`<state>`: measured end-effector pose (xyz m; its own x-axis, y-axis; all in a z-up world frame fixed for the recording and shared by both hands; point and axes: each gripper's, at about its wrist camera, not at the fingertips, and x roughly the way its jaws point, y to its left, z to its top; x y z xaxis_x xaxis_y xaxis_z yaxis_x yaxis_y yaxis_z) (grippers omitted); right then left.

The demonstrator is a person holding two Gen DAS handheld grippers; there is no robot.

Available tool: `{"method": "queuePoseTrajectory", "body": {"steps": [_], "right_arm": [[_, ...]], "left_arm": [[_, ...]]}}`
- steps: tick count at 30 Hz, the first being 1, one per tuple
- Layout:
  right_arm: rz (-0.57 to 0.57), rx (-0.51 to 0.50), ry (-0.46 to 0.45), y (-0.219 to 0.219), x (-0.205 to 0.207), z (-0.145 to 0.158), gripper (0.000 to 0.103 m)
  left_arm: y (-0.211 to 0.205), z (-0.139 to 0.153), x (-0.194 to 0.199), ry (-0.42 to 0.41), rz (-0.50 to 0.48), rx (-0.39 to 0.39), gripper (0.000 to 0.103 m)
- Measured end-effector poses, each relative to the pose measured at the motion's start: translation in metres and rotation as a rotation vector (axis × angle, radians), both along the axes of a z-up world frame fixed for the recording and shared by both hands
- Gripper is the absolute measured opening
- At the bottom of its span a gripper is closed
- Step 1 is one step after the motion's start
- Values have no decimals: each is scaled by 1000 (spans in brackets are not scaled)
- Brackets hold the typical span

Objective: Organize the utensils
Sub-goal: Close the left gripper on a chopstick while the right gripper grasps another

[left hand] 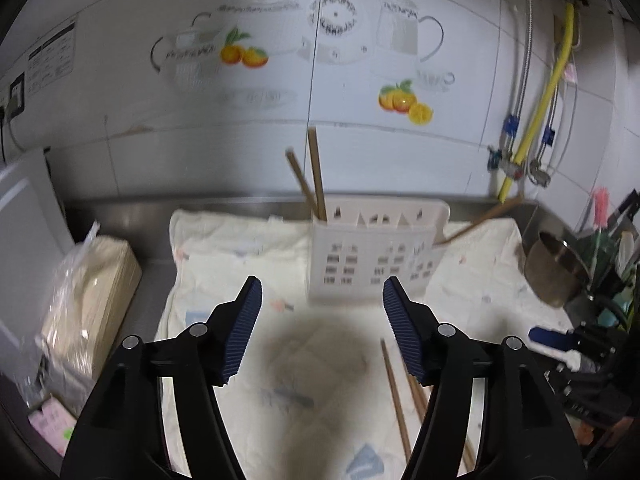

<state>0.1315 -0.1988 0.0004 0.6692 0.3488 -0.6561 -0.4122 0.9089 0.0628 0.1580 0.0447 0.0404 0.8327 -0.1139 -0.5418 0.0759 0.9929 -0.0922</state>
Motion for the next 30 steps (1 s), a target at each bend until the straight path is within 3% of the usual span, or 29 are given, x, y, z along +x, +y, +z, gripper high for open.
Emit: {"method": "queuePoseTrajectory", "body": {"steps": [9,14,17,30], "right_arm": [[-3,-3,133,13,-51,-66,30],[-14,6,191,17,-59,-90,21],[-25,28,218,16,-58,-96,15],[-49,-43,198,26,-54,-102,13]], "left_arm": [[3,-44,-34,68,34,-32,68],[2,-62,-46,100,39,-41,68],[1,-71,-51,116,35,-40,68],[-11,-105,-67,197,5,-52,68]]}}
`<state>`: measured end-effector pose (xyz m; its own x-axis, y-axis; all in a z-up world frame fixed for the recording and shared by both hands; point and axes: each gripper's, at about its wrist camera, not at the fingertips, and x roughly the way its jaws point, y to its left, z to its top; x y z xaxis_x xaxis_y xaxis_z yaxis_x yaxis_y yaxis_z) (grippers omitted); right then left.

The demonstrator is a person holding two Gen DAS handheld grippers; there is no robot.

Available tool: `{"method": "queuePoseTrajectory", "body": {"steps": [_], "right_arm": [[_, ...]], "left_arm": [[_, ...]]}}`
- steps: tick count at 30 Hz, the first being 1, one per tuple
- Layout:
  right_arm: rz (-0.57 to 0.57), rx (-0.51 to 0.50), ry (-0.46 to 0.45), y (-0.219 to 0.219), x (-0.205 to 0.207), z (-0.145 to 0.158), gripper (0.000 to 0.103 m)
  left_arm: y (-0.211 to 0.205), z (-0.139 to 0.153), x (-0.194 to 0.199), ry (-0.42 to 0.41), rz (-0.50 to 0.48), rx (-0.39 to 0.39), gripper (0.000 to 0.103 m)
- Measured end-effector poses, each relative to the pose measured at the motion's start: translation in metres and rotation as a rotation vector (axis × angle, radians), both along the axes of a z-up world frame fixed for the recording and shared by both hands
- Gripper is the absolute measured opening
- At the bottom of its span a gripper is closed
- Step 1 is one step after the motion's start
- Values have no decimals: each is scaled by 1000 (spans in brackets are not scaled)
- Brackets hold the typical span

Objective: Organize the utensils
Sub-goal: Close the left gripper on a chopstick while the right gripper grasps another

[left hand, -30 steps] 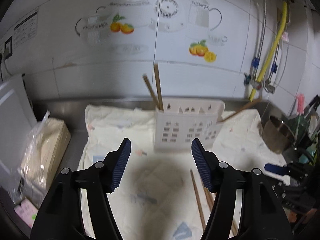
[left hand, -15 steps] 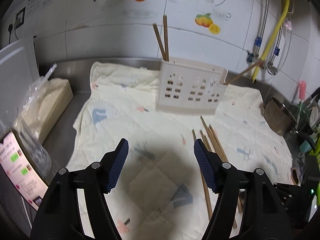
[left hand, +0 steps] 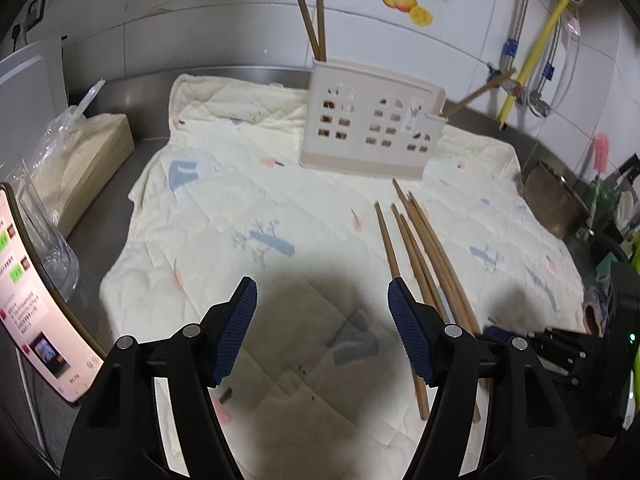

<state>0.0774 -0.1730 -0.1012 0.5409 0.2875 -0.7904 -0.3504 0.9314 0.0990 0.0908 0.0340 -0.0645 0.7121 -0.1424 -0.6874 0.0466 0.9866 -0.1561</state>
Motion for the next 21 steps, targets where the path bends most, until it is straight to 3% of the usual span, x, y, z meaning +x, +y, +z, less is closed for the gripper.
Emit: {"method": "queuePoseTrajectory", "body": {"steps": [4,10,18,21], "right_arm": [[-3,-31,-21,3,0,-2,10],[-24,0,-23,-9,0,0,8],[-61,14,-26,-33,1,0,7],[-61,25,-22,-36,0,-1,7]], "left_arm": [[-9,-11,-6,28,-29,3,68],[-36,-28,-13,69,-103,-7,65],[-64,-49,-4,131,-162,-36,31],[-69,-53,0,142,-160,-40,22]]}}
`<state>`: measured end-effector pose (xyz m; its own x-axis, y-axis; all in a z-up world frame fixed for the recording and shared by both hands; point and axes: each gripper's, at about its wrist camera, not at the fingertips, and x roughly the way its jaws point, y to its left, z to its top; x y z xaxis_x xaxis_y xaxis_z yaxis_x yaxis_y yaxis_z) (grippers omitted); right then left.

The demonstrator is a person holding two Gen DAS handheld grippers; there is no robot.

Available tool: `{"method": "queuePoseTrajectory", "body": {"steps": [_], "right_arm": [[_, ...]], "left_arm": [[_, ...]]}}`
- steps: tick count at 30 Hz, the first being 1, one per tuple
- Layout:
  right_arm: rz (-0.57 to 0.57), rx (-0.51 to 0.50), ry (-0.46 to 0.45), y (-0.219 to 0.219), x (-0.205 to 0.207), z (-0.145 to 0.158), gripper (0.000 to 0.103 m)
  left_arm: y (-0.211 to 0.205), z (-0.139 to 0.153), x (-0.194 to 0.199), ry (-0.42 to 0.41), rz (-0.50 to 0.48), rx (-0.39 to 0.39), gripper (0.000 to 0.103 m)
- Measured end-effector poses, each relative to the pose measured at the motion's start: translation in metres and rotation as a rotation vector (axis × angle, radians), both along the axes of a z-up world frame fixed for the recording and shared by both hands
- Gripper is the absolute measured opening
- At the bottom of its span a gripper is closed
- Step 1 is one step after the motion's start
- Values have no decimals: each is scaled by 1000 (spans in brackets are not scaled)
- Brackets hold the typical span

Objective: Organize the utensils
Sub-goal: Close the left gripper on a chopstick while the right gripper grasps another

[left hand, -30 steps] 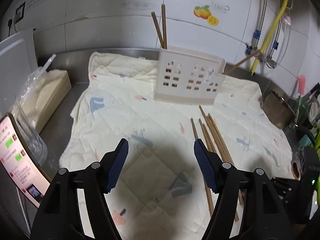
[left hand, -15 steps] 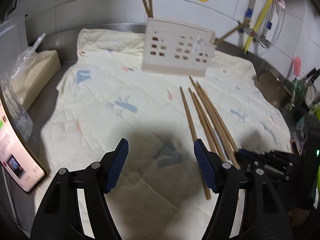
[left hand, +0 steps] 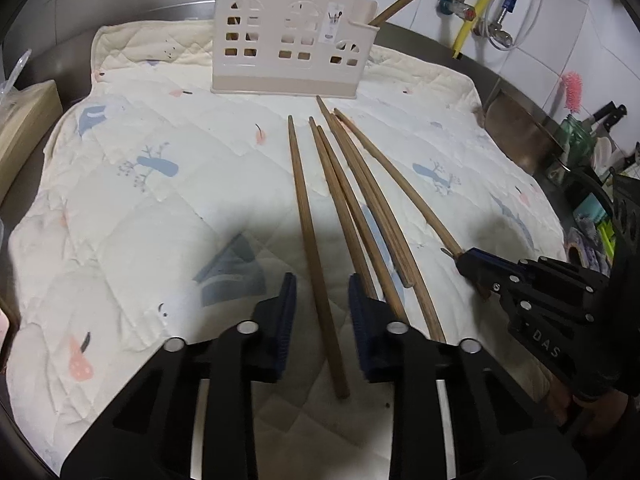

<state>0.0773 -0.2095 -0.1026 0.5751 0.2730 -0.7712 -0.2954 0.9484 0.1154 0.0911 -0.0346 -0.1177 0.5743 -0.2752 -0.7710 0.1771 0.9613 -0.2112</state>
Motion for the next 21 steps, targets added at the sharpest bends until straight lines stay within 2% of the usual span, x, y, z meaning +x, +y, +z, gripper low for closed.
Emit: {"method": "queuePoseTrajectory", "body": {"steps": [8,14,21], "right_arm": [[6,15,0,-1,1,-3,7],[11,9,-6,-1,0,-3,7],[13,-3,-67,-2,-4,19,7]], "left_arm": [[-3,-5,7,12,27,11,18],[-3,-4,10,7,20,36,8],[4,16,6,-34,9,19,7]]}}
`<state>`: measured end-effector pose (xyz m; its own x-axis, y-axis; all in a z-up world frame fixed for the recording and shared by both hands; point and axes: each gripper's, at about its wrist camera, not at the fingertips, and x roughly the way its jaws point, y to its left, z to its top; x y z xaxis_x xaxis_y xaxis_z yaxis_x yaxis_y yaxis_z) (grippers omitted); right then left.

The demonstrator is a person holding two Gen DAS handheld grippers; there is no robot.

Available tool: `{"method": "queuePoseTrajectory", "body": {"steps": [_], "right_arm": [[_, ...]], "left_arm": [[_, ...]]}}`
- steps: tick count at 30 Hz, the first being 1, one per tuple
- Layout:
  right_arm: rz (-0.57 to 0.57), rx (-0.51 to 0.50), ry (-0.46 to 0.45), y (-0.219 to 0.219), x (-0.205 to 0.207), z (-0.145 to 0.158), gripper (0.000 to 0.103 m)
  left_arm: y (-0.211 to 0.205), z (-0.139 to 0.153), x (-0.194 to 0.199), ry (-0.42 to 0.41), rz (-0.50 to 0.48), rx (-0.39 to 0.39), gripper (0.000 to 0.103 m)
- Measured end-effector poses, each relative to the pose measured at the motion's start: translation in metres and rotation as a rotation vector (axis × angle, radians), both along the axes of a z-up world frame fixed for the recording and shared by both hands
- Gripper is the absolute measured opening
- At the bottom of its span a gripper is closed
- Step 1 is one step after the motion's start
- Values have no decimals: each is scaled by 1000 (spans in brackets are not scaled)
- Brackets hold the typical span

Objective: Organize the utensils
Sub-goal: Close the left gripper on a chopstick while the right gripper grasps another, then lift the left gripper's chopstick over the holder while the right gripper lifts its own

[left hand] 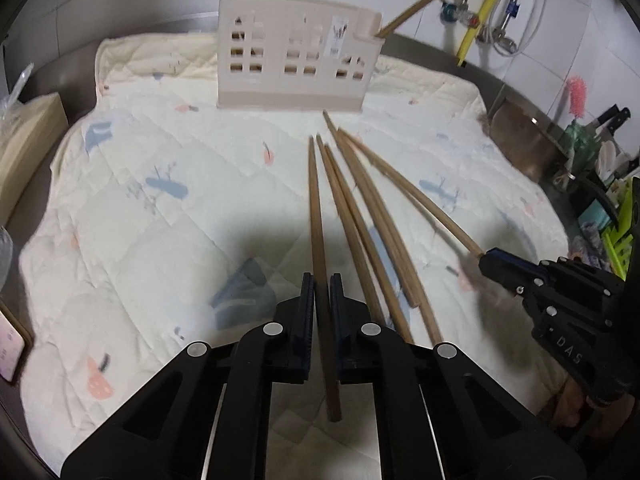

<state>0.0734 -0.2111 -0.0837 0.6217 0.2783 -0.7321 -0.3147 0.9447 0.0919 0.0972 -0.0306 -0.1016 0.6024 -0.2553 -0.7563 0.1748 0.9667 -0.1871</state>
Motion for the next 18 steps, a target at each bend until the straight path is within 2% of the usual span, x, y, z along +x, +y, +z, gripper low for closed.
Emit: {"method": "queuePoseTrajectory", "body": {"steps": [8,18], "right_arm": [[16,12,-148,-2,5,57,7],[63,43,-229,3,43,111,7]], "left_arm": [[10,51,3,-124,-6,28,6],[15,110,31,-227,-41,37,6]]}}
